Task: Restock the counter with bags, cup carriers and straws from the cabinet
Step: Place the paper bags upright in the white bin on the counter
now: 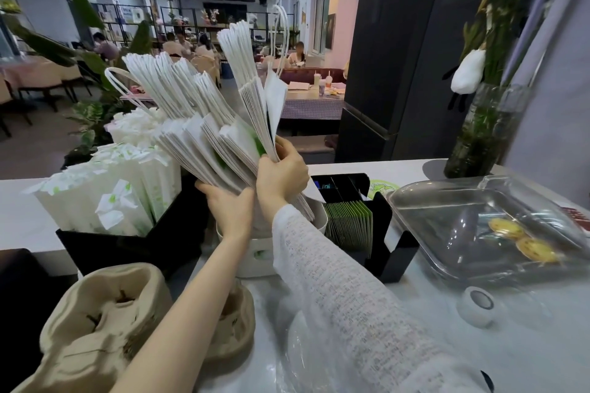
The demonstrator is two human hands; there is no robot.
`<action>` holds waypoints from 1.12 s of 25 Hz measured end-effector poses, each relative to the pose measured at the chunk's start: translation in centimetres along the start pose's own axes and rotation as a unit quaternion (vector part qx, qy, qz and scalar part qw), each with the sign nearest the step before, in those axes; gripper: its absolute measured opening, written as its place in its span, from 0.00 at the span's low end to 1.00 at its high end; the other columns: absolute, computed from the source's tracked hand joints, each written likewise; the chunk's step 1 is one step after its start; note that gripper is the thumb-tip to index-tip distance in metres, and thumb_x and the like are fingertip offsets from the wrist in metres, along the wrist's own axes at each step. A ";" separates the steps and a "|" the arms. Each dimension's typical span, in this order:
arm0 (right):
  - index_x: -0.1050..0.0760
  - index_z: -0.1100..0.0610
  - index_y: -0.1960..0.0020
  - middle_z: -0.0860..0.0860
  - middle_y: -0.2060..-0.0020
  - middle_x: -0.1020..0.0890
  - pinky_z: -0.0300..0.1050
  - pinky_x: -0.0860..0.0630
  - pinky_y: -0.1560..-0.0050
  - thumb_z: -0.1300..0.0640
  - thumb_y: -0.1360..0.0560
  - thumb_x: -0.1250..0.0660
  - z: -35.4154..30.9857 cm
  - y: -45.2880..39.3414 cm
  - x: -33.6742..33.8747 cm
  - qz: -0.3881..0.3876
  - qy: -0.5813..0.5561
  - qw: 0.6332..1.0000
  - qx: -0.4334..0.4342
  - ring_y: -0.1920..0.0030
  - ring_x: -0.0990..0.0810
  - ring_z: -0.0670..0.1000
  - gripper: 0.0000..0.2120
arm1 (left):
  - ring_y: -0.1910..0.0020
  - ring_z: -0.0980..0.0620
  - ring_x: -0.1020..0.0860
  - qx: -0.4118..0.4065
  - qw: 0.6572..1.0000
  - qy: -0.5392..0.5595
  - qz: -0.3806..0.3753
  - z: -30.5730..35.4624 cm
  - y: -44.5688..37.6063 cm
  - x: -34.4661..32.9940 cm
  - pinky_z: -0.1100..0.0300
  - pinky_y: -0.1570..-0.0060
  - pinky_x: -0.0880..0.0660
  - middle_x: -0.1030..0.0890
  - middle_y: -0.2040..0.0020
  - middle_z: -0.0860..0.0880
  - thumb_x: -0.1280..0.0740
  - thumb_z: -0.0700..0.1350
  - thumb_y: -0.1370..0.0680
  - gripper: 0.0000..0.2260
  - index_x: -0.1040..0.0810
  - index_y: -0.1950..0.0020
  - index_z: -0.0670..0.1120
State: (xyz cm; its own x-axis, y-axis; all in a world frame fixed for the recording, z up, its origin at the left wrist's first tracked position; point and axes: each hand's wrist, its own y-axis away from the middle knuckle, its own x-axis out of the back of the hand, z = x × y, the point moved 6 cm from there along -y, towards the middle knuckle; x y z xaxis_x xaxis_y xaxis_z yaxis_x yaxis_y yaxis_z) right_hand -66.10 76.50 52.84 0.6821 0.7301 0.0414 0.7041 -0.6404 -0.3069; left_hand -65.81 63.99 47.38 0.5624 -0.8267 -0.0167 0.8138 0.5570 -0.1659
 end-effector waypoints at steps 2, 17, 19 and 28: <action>0.18 0.47 0.47 0.45 0.57 0.14 0.38 0.31 0.59 0.64 0.33 0.34 0.0 -0.1 -0.3 -0.022 0.013 1.000 -0.007 0.57 0.20 0.49 0.19 | 0.39 0.42 0.26 -0.004 1.000 0.001 -0.001 0.1 0.0 0.0 0.63 0.52 0.33 0.26 0.37 0.39 0.30 0.35 0.29 0.33 0.43 0.29 0.37; 0.46 0.42 0.23 0.42 0.27 0.35 0.57 0.47 0.25 0.24 0.39 0.33 4.7 -3.2 1.9 -0.491 0.303 0.815 0.056 0.27 0.38 0.48 0.51 | 0.40 0.42 0.25 -0.018 1.000 0.005 0.004 0.8 0.5 0.4 0.62 0.47 0.32 0.25 0.37 0.38 0.32 0.33 0.30 0.29 0.40 0.32 0.37; 0.48 0.41 0.23 0.45 0.25 0.37 0.60 0.54 0.24 0.26 0.37 0.32 5.9 -3.3 2.7 -0.464 0.327 0.816 0.107 0.24 0.43 0.51 0.50 | 0.40 0.43 0.25 -0.019 1.000 0.000 0.004 0.9 0.5 0.4 0.63 0.48 0.33 0.26 0.37 0.38 0.32 0.33 0.30 0.29 0.40 0.32 0.37; 0.49 0.37 0.24 0.43 0.25 0.39 0.56 0.35 0.29 0.18 0.43 0.39 6.7 -2.7 1.9 -0.409 0.295 0.857 0.107 0.26 0.38 0.49 0.52 | 0.35 0.40 0.28 -0.003 1.000 -0.015 0.000 0.5 0.3 0.1 0.58 0.42 0.31 0.28 0.33 0.37 0.31 0.35 0.29 0.34 0.45 0.27 0.36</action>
State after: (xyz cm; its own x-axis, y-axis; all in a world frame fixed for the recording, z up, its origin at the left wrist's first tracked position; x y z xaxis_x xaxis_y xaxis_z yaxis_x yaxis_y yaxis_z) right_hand -68.00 81.24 47.34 0.0027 0.6247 0.7808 0.9849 0.1336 -0.1103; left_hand -65.43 64.09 47.77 0.5667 -0.8238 0.0135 0.8131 0.5565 -0.1709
